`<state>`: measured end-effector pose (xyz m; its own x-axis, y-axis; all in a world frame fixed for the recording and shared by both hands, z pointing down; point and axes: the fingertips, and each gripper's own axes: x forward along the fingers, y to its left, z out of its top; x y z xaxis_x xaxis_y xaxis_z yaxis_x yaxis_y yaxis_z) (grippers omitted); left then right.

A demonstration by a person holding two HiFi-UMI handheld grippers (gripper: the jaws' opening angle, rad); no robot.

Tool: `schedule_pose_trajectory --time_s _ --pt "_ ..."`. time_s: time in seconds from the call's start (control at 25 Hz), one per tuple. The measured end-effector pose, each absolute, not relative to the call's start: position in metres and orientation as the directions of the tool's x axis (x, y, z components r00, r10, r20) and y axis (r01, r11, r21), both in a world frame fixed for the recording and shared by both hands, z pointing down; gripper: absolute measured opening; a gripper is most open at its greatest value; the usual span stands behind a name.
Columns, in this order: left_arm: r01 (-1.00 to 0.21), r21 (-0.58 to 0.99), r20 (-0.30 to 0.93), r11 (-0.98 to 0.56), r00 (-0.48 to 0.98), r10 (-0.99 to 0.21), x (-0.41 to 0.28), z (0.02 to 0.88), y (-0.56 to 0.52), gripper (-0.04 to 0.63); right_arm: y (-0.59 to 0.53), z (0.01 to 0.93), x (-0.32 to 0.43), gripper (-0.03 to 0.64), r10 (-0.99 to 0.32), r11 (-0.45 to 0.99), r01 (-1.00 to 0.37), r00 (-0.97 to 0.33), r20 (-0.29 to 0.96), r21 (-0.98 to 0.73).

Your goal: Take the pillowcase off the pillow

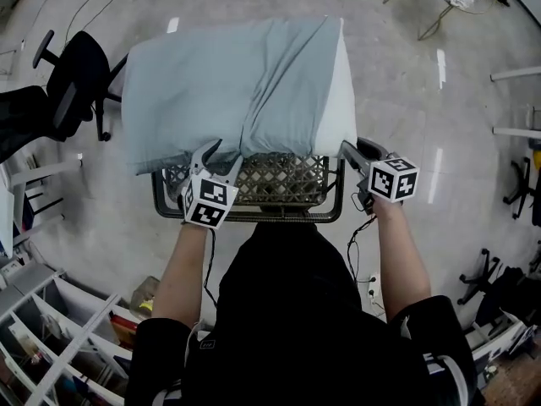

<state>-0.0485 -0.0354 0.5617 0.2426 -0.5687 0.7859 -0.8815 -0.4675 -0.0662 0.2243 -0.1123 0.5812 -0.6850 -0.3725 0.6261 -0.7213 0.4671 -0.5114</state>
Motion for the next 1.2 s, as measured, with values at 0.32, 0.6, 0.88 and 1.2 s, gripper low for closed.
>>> schedule_pose_trajectory --time_s 0.32,0.6,0.88,1.2 --pt "-0.851 -0.087 0.755 -0.518 0.283 -0.592 0.031 0.576 -0.063 0.256 -0.107 0.593 0.241 0.305 -0.384 0.492 -0.761 -0.626 0.679 -0.423" --pt "-0.842 -0.171 0.801 -0.511 0.183 -0.570 0.014 0.605 -0.074 0.122 -0.103 0.621 0.197 0.288 -0.248 0.496 -0.639 -0.753 0.610 -0.587" --pt "-0.878 -0.125 0.805 -0.461 0.182 -0.565 -0.023 0.586 -0.058 0.026 -0.085 0.572 0.195 0.080 -0.198 0.538 -0.513 -0.849 0.491 -0.669" --pt "-0.846 -0.192 0.800 -0.497 0.158 -0.579 -0.042 0.555 -0.043 0.020 -0.103 0.544 0.218 0.071 -0.219 0.550 -0.502 -0.858 0.465 -0.667"
